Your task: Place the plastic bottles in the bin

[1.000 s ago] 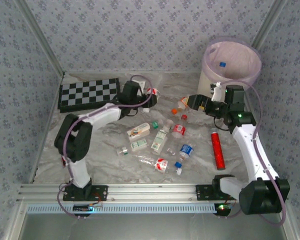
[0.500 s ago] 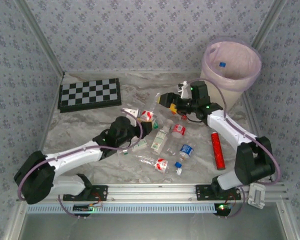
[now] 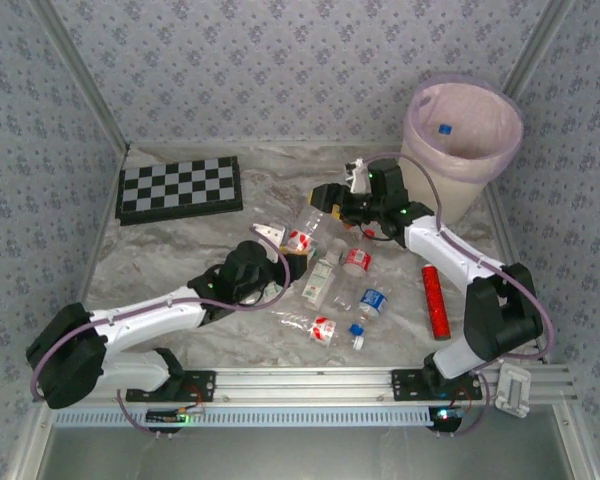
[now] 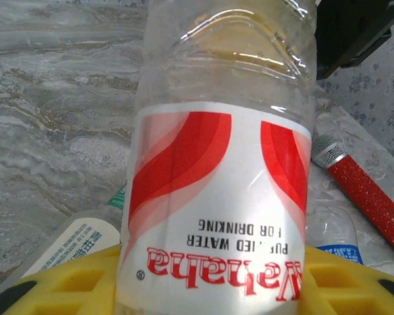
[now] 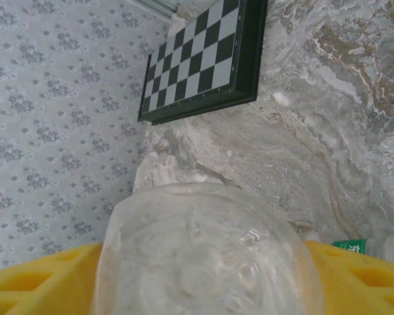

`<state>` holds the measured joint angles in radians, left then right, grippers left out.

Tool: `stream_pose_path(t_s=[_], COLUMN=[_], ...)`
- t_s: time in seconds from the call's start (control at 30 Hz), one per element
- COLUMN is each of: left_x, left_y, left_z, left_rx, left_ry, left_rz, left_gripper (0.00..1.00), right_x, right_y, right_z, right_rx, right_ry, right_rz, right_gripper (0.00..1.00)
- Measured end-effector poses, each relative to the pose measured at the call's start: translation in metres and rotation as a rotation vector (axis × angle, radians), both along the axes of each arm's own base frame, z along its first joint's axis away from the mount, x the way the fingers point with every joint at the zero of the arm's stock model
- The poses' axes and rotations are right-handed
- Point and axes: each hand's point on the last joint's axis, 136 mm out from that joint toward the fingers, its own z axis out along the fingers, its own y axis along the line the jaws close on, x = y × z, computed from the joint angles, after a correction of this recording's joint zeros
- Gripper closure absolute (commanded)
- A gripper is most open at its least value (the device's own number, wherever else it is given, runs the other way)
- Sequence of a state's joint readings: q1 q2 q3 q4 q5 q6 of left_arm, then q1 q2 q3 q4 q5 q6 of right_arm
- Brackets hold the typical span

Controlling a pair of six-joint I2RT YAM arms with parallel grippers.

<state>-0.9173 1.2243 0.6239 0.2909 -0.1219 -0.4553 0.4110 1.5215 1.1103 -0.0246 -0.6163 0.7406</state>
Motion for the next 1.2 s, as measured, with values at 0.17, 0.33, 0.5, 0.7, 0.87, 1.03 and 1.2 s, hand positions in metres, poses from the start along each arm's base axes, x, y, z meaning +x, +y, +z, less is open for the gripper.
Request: stream_pose_path(t_s=[0.17,0.33,0.5,0.7,0.87,1.03,1.2], left_x=[0.000,0.000,0.007,0.005,0.004,0.002,-0.003], left_y=[0.000,-0.003,0.000,0.004,0.007,0.010,0.017], left_z=[-0.001,0.005,0.013,0.008,0.013,0.017,0.010], left_rx=[0.004,0.001,0.022,0.043,0.036,0.023,0.029], left_ry=[0.000,-0.009,-0.028,-0.014,-0.018,-0.022,-0.009], left_rz=[0.002,-0.004,0.028,0.034,0.037,0.041,0.049], left_gripper=[0.55,0.14,0.01,0.01,0.01,0.01,0.01], right_x=[-0.001,0.001,0.035,0.065,0.053,0.050,0.095], right_y=[-0.002,-0.008,-0.051,-0.158,-0.240,-0.290,-0.306], right_z=[-0.003,0.005,0.054,0.177,0.279,0.320,0.294], right_rx=[-0.026,-0.056,-0.141,-0.297,-0.468,-0.633,-0.783], right_ry=[-0.004,-0.008,-0.139,-0.463,-0.716,-0.823,-0.809], right_rz=[-0.003,-0.009,-0.121,-0.455,-0.782,-0.990,-1.018], right_gripper=[0.49,0.52,0.56,0.60,0.66,0.73,0.73])
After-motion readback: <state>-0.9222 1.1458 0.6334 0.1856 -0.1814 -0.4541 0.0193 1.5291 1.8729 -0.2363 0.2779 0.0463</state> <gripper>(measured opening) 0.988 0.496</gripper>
